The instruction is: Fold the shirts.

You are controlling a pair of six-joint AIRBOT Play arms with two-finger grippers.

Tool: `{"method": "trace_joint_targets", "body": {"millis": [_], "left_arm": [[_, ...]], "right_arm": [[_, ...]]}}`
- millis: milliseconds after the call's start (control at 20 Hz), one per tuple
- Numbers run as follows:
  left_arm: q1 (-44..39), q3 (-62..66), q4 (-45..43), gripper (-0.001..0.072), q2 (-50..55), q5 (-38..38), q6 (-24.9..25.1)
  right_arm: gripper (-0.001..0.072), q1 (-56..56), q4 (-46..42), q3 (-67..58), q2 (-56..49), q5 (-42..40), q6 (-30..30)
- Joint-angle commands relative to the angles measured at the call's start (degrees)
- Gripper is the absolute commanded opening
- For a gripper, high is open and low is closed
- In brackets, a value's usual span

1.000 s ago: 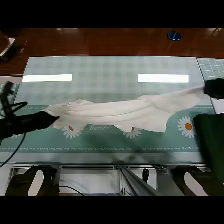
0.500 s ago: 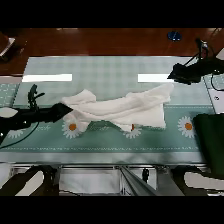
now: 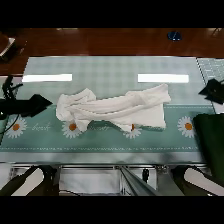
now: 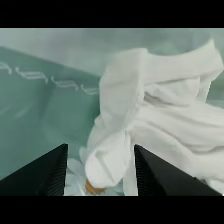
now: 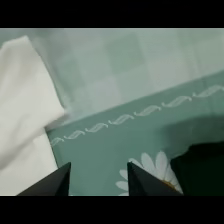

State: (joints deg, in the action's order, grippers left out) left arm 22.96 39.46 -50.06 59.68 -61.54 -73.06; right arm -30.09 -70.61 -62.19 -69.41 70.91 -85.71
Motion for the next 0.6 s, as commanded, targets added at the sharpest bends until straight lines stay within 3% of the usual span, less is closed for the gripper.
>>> {"method": "trace_joint_targets", "body": {"millis": [0, 100, 300, 450, 500, 550], "left_arm": [[0.48, -7.52, 5.05, 0.0507, 0.04, -0.90, 3.19], [-0.35, -10.86, 5.42, 0.0507, 0.13, 0.94, 3.23], [-2.67, -13.25, 13.68, 0.0507, 0.42, 4.11, 9.42], [-7.23, -13.22, 13.77, 0.0503, 1.79, 8.74, 9.38], [-8.66, -13.20, 14.08, 0.0444, 2.58, 9.57, 9.40], [-9.84, -13.16, 14.14, 0.0195, 3.37, 10.14, 9.40]], "right_arm": [[0.0415, -4.02, 4.04, 18.40, 7.61, -8.09, 3.04], [0.0415, -3.96, 8.11, 23.47, 8.09, -8.37, 5.86], [0.0415, -3.96, 10.32, 26.01, 8.02, -8.52, 6.93], [0.0414, -3.93, 12.31, 26.01, 7.43, -8.13, 6.97], [0.0414, -3.65, 12.74, 26.01, 6.88, -7.96, 7.15], [0.0415, -3.06, 13.53, 25.99, 6.05, -7.91, 7.45]]}}
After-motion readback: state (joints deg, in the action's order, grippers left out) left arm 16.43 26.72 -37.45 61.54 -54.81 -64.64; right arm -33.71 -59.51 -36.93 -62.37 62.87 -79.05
